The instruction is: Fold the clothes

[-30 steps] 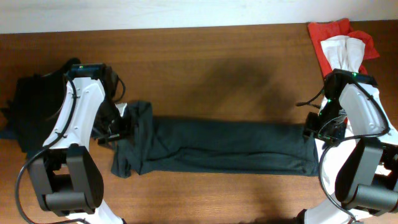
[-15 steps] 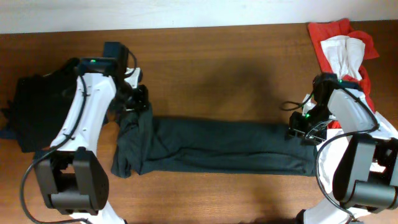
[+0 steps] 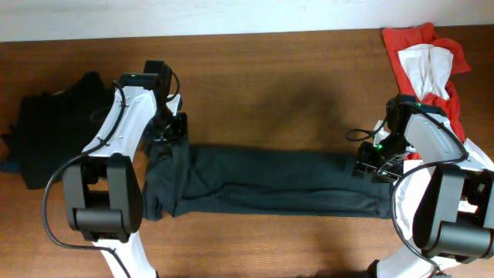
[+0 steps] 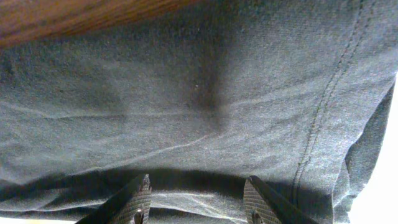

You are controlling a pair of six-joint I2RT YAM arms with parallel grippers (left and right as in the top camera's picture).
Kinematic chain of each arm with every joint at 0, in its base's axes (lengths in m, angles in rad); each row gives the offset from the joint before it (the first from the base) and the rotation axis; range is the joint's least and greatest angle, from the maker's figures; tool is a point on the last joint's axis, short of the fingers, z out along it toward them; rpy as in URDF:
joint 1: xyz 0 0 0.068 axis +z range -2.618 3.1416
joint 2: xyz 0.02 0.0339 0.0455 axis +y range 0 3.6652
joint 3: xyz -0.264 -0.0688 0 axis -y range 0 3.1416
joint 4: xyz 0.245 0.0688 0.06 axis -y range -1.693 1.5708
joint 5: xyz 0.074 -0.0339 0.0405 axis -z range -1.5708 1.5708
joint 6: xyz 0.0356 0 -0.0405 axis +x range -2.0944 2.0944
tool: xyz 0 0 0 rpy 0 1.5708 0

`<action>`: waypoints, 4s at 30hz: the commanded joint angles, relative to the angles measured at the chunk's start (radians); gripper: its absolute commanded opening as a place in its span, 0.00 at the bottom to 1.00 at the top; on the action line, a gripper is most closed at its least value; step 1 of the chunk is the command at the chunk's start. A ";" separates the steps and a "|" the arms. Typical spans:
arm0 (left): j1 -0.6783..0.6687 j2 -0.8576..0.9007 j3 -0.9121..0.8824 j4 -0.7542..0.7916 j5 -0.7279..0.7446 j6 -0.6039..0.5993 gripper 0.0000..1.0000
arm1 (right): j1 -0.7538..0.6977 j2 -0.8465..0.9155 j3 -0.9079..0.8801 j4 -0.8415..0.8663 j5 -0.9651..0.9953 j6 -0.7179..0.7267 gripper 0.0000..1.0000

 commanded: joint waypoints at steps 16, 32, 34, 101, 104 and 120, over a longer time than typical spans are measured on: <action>0.217 -0.041 -0.008 -0.158 0.230 -0.056 0.03 | 0.005 0.008 -0.005 0.003 -0.009 -0.001 0.53; 0.029 0.042 -0.035 -0.003 0.095 0.103 0.14 | 0.005 0.008 -0.005 0.004 -0.009 -0.001 0.53; 0.032 0.043 -0.035 -0.003 0.071 0.099 0.04 | 0.005 0.008 -0.005 0.004 -0.009 -0.001 0.53; 0.215 -0.190 -0.094 -0.177 -0.111 -0.256 0.64 | 0.004 0.008 -0.005 -0.006 0.007 -0.001 0.54; 0.215 -0.189 -0.126 -0.126 -0.114 -0.255 0.66 | 0.004 0.008 -0.005 -0.006 0.006 -0.001 0.54; 0.234 -0.194 -0.389 0.186 -0.232 -0.208 0.00 | 0.004 0.008 -0.005 -0.006 0.007 -0.001 0.54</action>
